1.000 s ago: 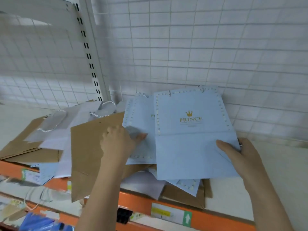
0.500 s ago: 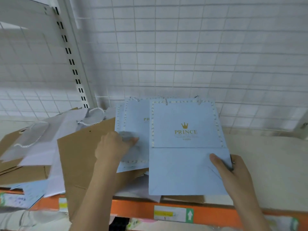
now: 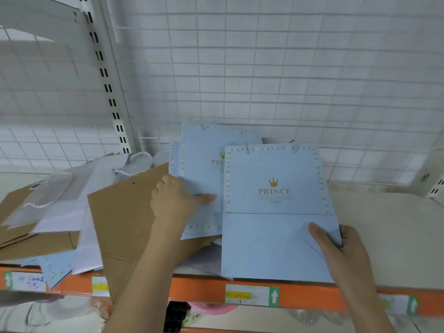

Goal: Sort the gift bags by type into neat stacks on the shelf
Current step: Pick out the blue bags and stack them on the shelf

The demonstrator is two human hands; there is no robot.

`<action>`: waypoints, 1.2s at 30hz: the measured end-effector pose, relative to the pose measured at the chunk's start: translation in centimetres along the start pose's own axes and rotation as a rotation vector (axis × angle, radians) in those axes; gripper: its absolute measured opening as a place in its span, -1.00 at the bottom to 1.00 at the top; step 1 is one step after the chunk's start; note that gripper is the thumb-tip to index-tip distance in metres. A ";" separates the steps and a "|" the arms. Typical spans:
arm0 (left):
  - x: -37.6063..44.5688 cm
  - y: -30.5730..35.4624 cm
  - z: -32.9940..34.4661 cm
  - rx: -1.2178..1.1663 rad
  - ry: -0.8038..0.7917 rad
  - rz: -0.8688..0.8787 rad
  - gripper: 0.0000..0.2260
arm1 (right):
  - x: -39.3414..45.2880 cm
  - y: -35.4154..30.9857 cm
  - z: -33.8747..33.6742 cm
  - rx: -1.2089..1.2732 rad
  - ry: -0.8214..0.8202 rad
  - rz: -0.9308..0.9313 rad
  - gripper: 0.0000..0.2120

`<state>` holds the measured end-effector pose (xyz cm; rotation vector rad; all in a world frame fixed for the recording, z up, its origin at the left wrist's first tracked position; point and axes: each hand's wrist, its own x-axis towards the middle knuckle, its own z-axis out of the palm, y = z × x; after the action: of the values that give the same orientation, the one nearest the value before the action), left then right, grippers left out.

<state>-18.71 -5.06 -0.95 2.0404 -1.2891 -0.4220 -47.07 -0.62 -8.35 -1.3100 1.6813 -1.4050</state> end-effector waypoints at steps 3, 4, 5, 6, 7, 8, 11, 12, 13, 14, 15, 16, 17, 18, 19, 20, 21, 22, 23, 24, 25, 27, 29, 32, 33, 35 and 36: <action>-1.4 1.3 -0.2 -0.337 0.017 0.103 -0.38 | 0.2 0.1 -0.8 0.003 0.002 -0.007 -0.64; -1.7 1.8 -0.2 -0.405 0.021 0.145 -0.44 | 0.5 0.3 -1.3 0.015 0.008 -0.005 -0.61; -2.1 2.4 -0.2 -0.427 0.033 0.191 -0.50 | 0.7 0.4 -1.8 0.031 0.018 -0.006 -0.57; -2.5 3.1 -0.2 -0.438 0.045 0.234 -0.56 | 1.1 0.6 -2.5 0.049 0.031 -0.007 -0.52; -3.1 3.8 0.0 -0.446 0.060 0.270 -0.63 | 1.4 0.7 -3.2 0.070 0.049 -0.010 -0.48; -3.5 4.6 0.4 -0.460 0.077 0.299 -0.69 | 1.7 0.8 -4.1 0.097 0.074 -0.008 -0.48; -5.7 7.0 2.4 -0.496 0.121 0.329 -0.79 | 2.7 1.2 -7.4 0.183 0.145 -0.004 -0.62; -6.5 7.7 3.4 -0.508 0.116 0.322 -0.79 | 3.1 1.4 -8.9 0.199 0.166 0.002 -0.66; -7.5 8.4 4.6 -0.514 0.107 0.312 -0.79 | 3.5 1.9 -10.4 0.204 0.187 0.007 -0.68; -8.5 9.1 5.9 -0.527 0.099 0.303 -0.79 | 3.9 2.4 -12.1 0.198 0.208 0.015 -0.69; -9.6 9.7 7.5 -0.549 0.093 0.294 -0.79 | 4.4 3.0 -13.9 0.182 0.225 0.022 -0.70; -10.8 10.2 9.1 -0.575 0.088 0.281 -0.79 | 5.0 3.8 -15.8 0.158 0.234 0.027 -0.71; -12.0 10.9 10.7 -0.603 0.081 0.256 -0.79 | 5.6 4.6 -17.8 0.133 0.238 0.033 -0.71; -13.0 11.5 12.4 -0.630 0.073 0.229 -0.80 | 6.3 5.4 -19.7 0.110 0.243 0.041 -0.71; -14.1 12.3 14.0 -0.653 0.057 0.205 -0.79 | 6.9 6.3 -21.7 0.089 0.248 0.046 -0.72; -15.0 13.1 15.7 -0.669 0.037 0.185 -0.77 | 7.6 7.3 -23.6 0.065 0.252 0.047 -0.73; -15.8 14.0 17.1 -0.680 0.015 0.172 -0.74 | 8.1 8.1 -25.2 0.043 0.254 0.048 -0.74; -16.6 15.0 18.4 -0.687 -0.001 0.166 -0.73 | 8.6 8.8 -26.8 0.029 0.253 0.047 -0.75; -17.3 15.9 19.5 -0.684 -0.012 0.162 -0.73 | 9.1 9.5 -28.0 0.022 0.247 0.047 -0.78; -18.0 16.7 20.6 -0.673 -0.018 0.160 -0.76 | 9.5 10.0 -29.2 0.020 0.241 0.051 -0.80; -18.7 17.3 21.4 -0.651 -0.022 0.163 -0.78 | 9.8 10.4 -30.0 0.017 0.236 0.060 -0.81; -19.6 17.8 22.9 -0.600 -0.018 0.153 -0.79 | 10.4 11.4 -31.4 -0.005 0.225 0.080 -0.79; -20.0 17.9 23.9 -0.574 -0.023 0.116 -0.75 | 10.9 12.2 -32.5 -0.039 0.209 0.092 -0.79; -19.9 18.1 24.6 -0.578 -0.020 0.025 -0.72 | 11.9 13.0 -33.4 -0.109 0.156 0.072 -0.77; -19.7 18.2 24.9 -0.576 -0.021 0.017 -0.72 | 12.3 13.2 -33.6 -0.128 0.138 0.074 -0.77; -19.1 18.6 25.4 -0.565 -0.036 0.013 -0.71 | 13.0 13.2 -34.0 -0.147 0.105 0.079 -0.76; -18.7 18.9 25.8 -0.566 -0.043 0.004 -0.71 | 13.4 13.3 -34.3 -0.153 0.097 0.074 -0.74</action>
<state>-55.02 -3.35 -7.94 1.5563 -1.0455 -0.7384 -86.21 -0.54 -9.40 -1.2648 1.9148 -1.3388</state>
